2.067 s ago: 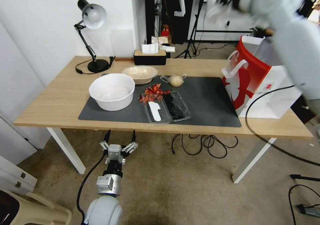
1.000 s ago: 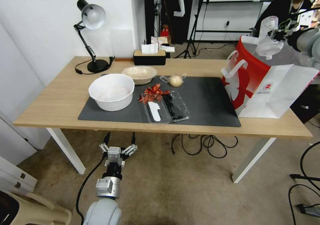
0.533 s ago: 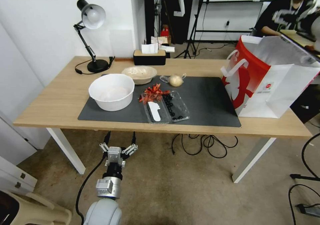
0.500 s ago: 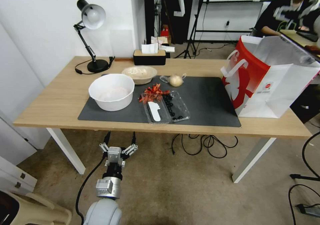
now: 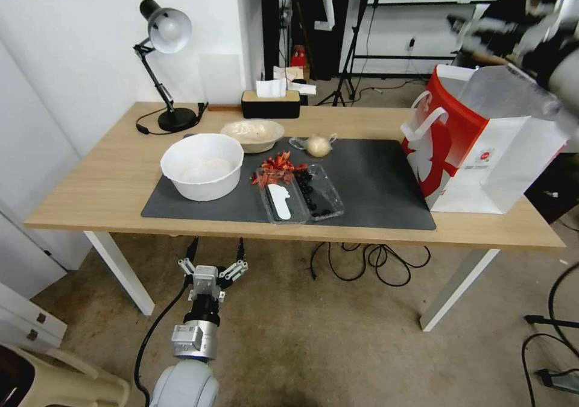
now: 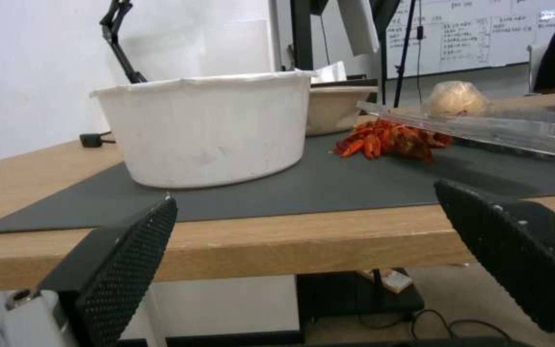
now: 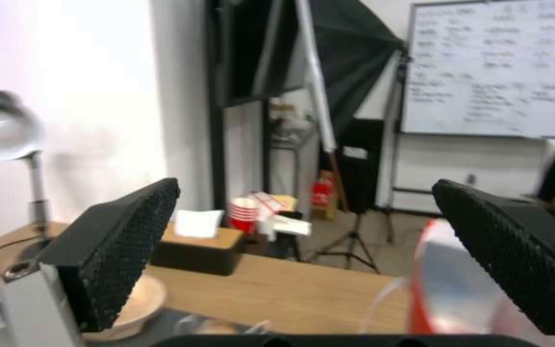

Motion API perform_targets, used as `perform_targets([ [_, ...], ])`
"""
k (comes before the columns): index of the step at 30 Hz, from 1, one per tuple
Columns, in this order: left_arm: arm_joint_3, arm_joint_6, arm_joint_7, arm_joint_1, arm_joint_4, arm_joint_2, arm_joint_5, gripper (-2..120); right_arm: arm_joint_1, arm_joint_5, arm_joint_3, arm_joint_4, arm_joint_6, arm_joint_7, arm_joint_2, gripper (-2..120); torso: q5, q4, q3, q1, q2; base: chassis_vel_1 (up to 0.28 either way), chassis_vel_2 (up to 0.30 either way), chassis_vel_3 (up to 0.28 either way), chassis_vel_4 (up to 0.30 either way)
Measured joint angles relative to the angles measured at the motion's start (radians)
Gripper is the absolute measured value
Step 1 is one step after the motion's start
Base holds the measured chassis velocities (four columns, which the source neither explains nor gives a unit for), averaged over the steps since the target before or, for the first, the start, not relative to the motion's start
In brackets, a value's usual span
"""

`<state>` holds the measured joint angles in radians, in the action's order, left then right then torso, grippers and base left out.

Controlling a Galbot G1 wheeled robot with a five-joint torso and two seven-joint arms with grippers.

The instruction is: Pick up the trash from the table and place it into the takeout bag.

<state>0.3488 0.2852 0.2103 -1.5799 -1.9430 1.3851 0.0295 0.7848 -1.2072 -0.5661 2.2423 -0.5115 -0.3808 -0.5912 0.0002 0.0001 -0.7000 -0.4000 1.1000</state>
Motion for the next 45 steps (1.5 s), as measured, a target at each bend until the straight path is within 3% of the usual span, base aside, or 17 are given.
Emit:
perform_targets([
  [3,0.002,0.0,0.002,-0.001,-0.005,0.0,0.002,100,0.244,0.175,-0.074,0.069,0.064,0.088,-0.087,100,-0.0004,0.0,0.0,0.0,0.0,0.0,0.0,0.0,0.0],
  [8,0.004,0.001,0.002,-0.005,-0.008,-0.006,0.005,100,0.462,0.37,-0.089,0.097,0.182,0.191,-0.191,100,0.0,-0.0005,0.0,0.0,0.0,0.0,0.0,0.0,0.0],
  [10,0.004,0.001,0.002,-0.007,-0.009,-0.009,0.006,100,0.559,0.52,-0.071,0.083,0.308,0.258,-0.263,100,-0.0004,-0.0002,0.0,0.0,0.0,0.0,0.0,0.0,0.0],
  [11,0.004,0.001,0.002,-0.007,-0.009,-0.009,0.006,100,0.559,0.52,-0.071,0.083,0.308,0.258,-0.263,100,-0.0004,-0.0002,0.0,0.0,0.0,0.0,0.0,0.0,0.0],
  [14,0.004,0.002,0.003,-0.008,-0.014,-0.011,0.008,100,0.681,0.672,-0.02,0.042,0.519,0.331,-0.369,100,-0.0004,0.0,0.0,0.0,0.0,0.0,0.0,0.0,0.0],
  [15,0.004,0.002,0.003,-0.008,-0.014,-0.011,0.008,100,0.681,0.672,-0.02,0.042,0.519,0.331,-0.369,100,-0.0004,0.0,0.0,0.0,0.0,0.0,0.0,0.0,0.0],
  [18,0.002,0.003,0.004,-0.009,-0.018,-0.01,0.009,100,0.772,0.803,0.041,-0.002,0.658,0.326,-0.464,100,-0.0004,-0.0002,0.0,0.0,0.0,0.0,0.0,0.0,0.0],
  [22,0.0,0.004,0.004,-0.011,-0.021,-0.01,0.009,100,0.845,0.943,0.096,-0.068,0.759,0.302,-0.533,100,-0.0004,-0.0001,0.0,0.0,0.0,0.0,0.0,0.0,0.0],
  [27,-0.001,0.005,0.004,-0.012,-0.024,-0.012,0.01,100,0.884,0.978,0.128,-0.109,0.798,0.29,-0.573,100,-0.0005,0.0,0.0,0.0,0.0,0.0,0.0,0.0,0.0],
  [45,-0.002,0.006,0.003,-0.008,-0.022,-0.024,0.014,100,0.9,0.963,0.197,-0.135,0.718,0.224,-0.606,100,-0.0002,-0.0001,0.0,0.0,0.0,0.0,0.0,0.0,0.0],
])
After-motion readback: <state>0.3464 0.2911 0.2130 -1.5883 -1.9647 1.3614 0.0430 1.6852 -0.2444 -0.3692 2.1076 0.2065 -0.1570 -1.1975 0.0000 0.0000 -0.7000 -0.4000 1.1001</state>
